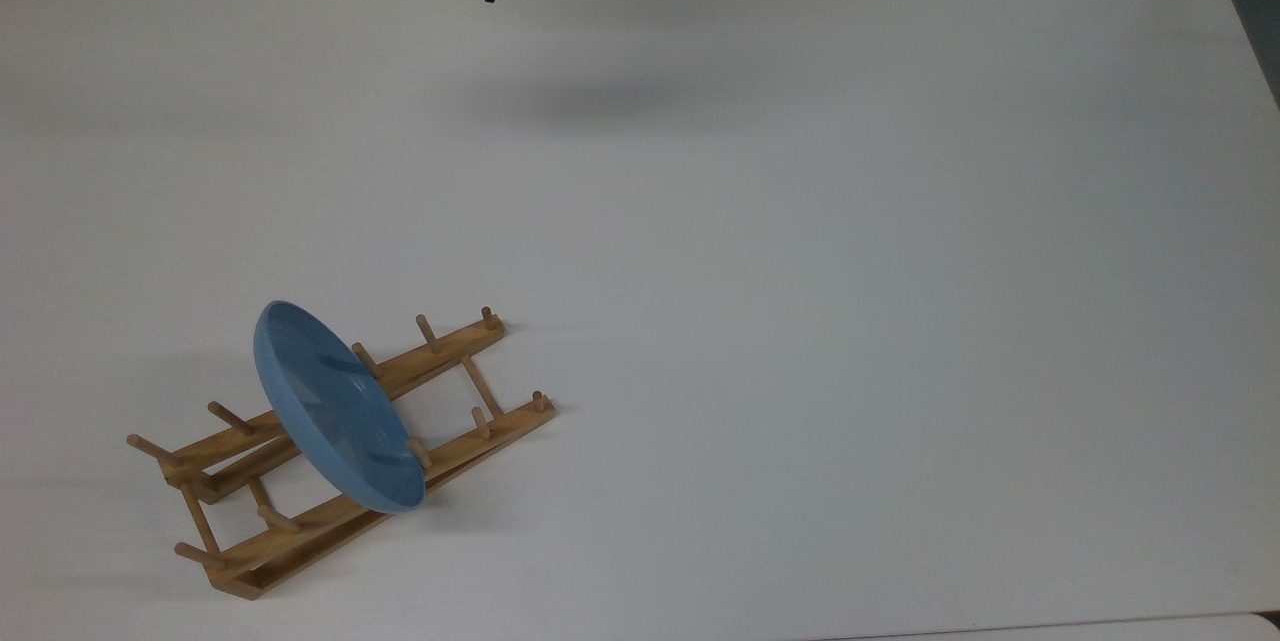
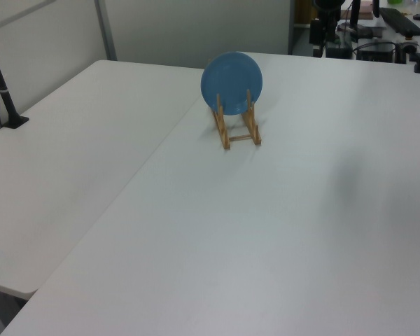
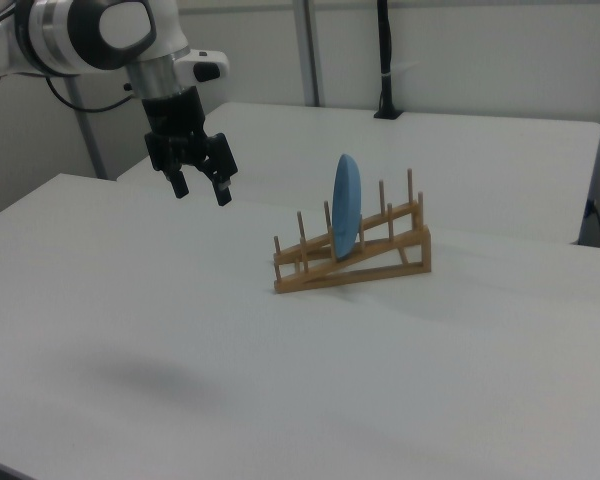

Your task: Pick plate from plate rack

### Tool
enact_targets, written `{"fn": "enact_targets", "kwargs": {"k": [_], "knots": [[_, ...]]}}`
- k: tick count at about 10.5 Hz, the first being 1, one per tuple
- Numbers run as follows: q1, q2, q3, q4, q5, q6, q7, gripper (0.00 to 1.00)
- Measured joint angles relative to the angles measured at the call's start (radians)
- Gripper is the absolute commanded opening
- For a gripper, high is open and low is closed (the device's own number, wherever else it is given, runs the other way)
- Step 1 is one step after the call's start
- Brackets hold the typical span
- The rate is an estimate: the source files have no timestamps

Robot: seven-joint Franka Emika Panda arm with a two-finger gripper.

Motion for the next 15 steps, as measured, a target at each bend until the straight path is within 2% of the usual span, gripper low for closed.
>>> {"fn": "enact_targets", "kwargs": {"k": [10, 15], "knots": [[-0.002, -0.002, 0.0, 0.001, 0.0, -0.051, -0.005, 1.0], [-0.006, -0.001, -0.003, 0.001, 0.0, -0.001, -0.005, 1.0]]}}
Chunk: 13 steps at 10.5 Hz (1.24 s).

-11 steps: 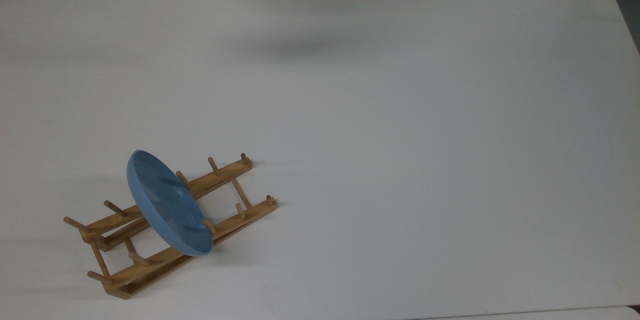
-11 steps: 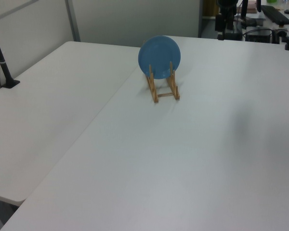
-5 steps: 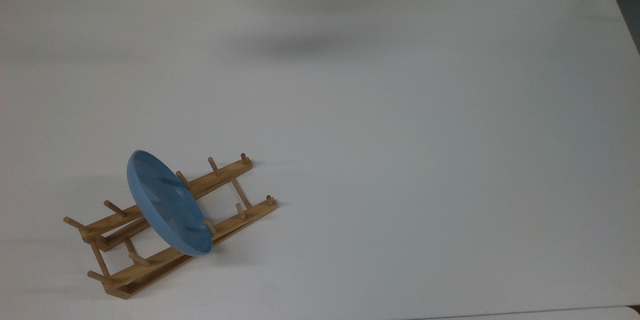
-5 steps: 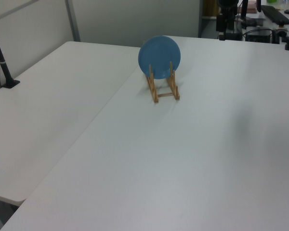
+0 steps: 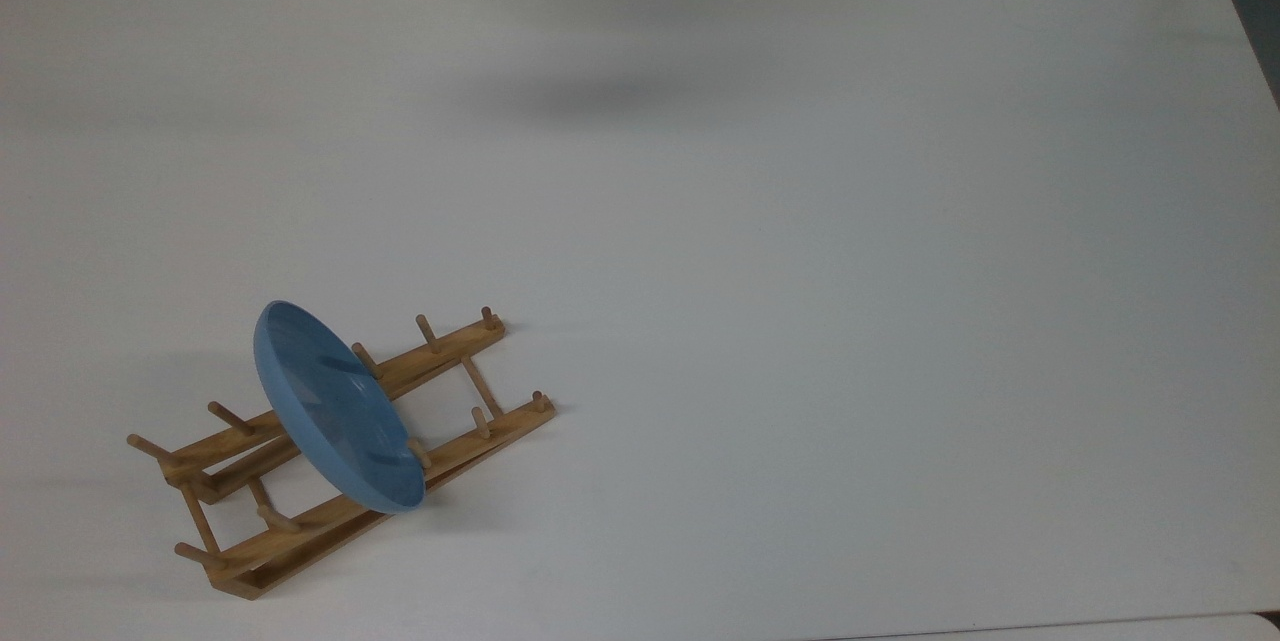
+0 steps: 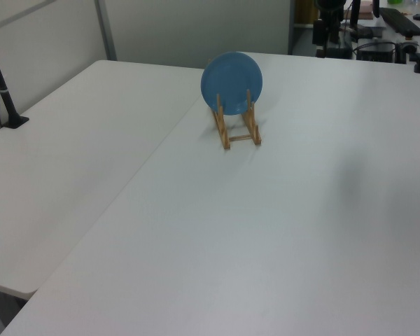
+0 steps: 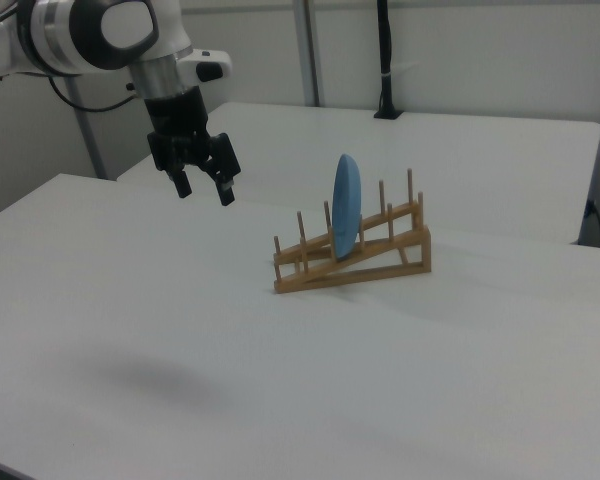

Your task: Pick plate from plate rack

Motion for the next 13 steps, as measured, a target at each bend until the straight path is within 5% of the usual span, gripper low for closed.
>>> {"fn": "enact_targets", "kwargs": {"k": [5, 7, 11, 13], "knots": [[-0.014, 0.089, -0.004, 0.001, 0.0, 0.243, 0.0, 1.0], [-0.031, 0.159, -0.006, 0.026, -0.007, 0.349, 0.011, 0.82], [-0.1, 0.302, -0.007, 0.106, -0.07, 0.57, 0.104, 0.76], [-0.11, 0.346, -0.012, 0.117, -0.114, 0.671, 0.144, 0.58]]}}
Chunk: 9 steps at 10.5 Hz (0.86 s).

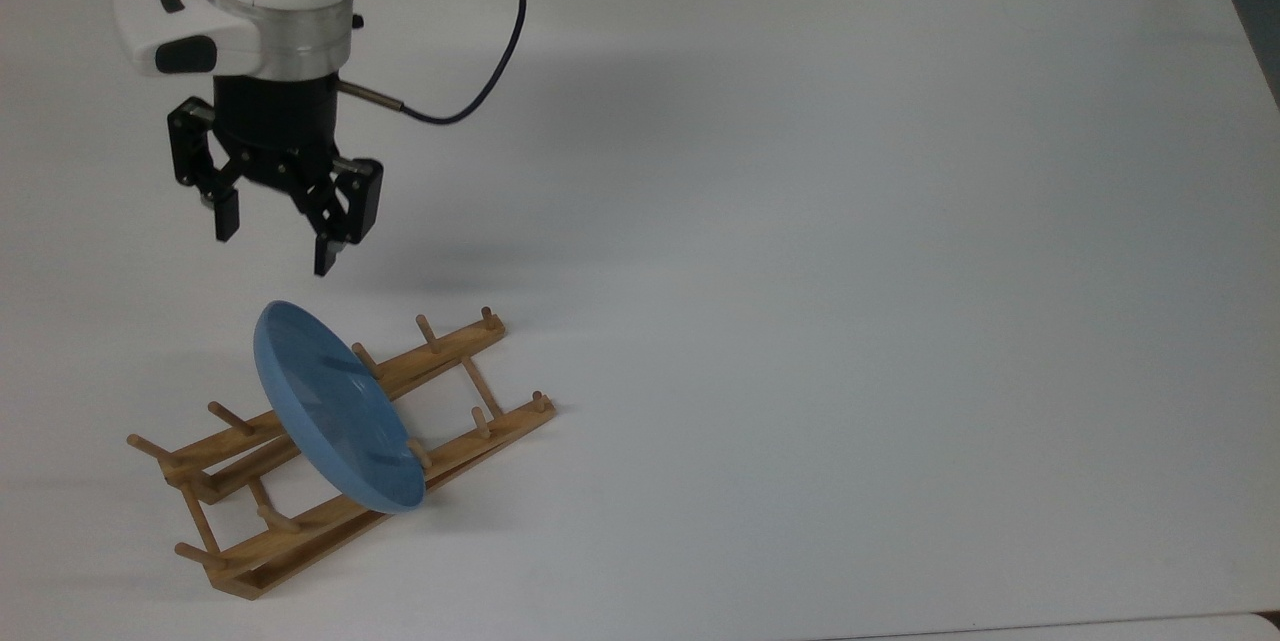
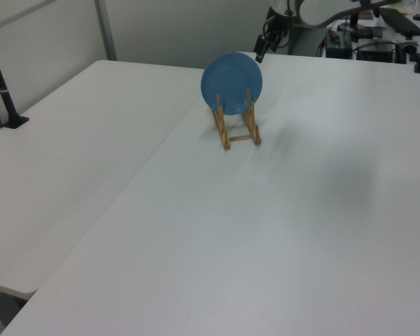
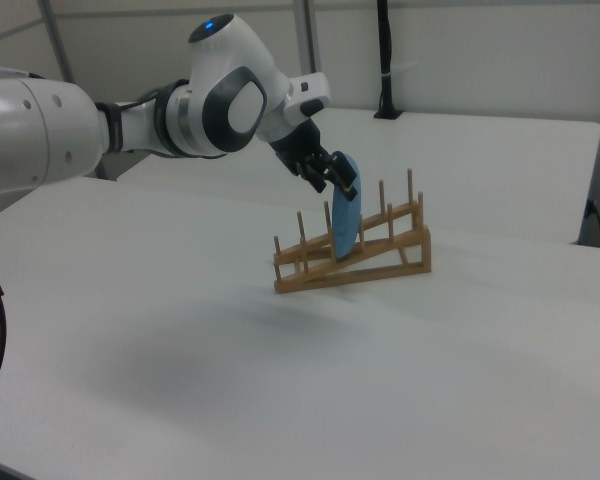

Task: Pick plate from plate rack
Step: 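Move the open gripper down to the rim of the blue plate, then close the gripper on the blue plate's rim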

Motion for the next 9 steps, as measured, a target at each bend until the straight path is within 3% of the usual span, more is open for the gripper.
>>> {"fn": "enact_targets", "kwargs": {"k": [3, 9], "knots": [[0.0, 0.05, -0.004, 0.028, -0.056, 0.056, 0.066, 0.33], [0.001, 0.095, -0.004, 0.067, -0.096, 0.063, 0.081, 0.31]]}}
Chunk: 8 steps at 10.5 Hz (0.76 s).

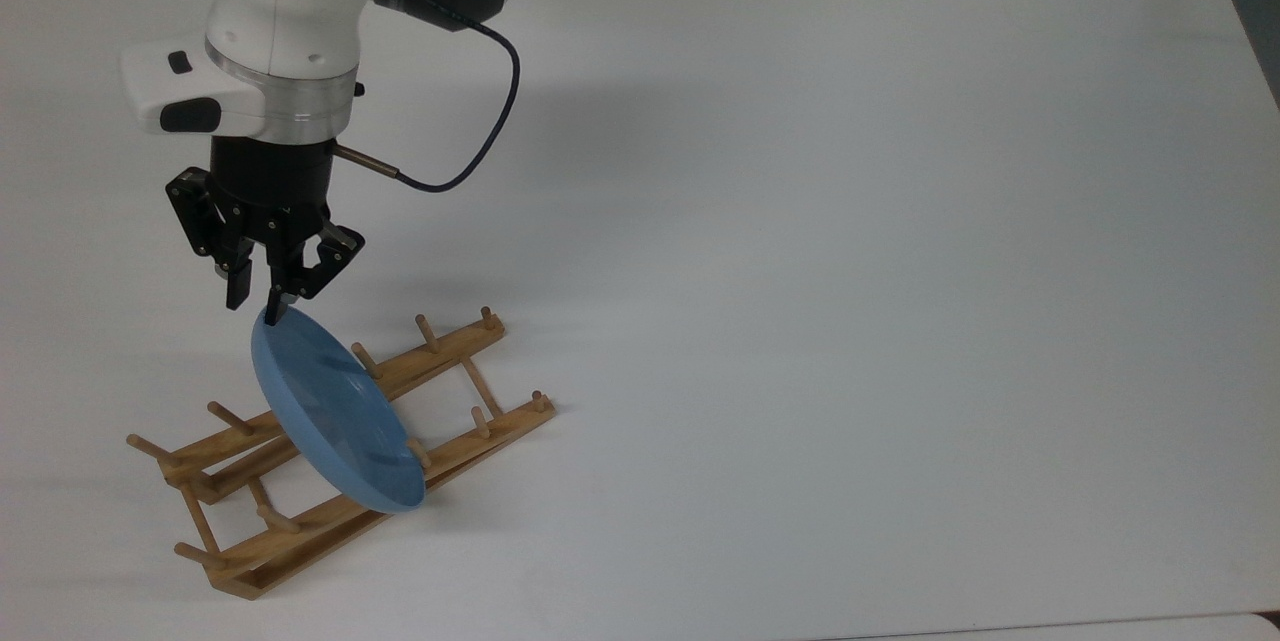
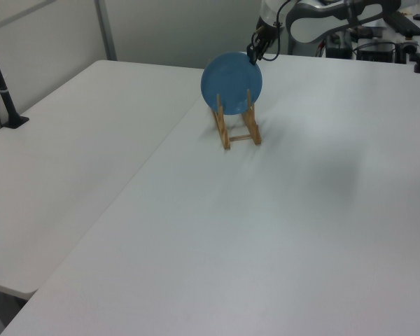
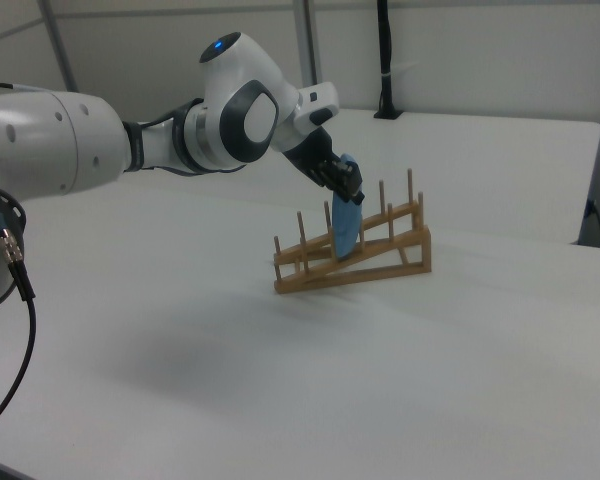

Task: Pick plate from plate rack
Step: 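Close the gripper on the blue plate's rim, then lift the blue plate up and out of the wooden rack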

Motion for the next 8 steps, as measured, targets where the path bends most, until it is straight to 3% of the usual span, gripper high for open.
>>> {"fn": "enact_targets", "kwargs": {"k": [1, 7, 8], "knots": [[0.0, 0.004, 0.0, 0.0, -0.003, 0.0, 0.0, 0.3], [0.003, 0.01, 0.0, 0.001, -0.006, 0.001, 0.0, 0.0], [0.003, 0.01, 0.0, 0.001, -0.01, 0.001, 0.0, 0.0]]}}
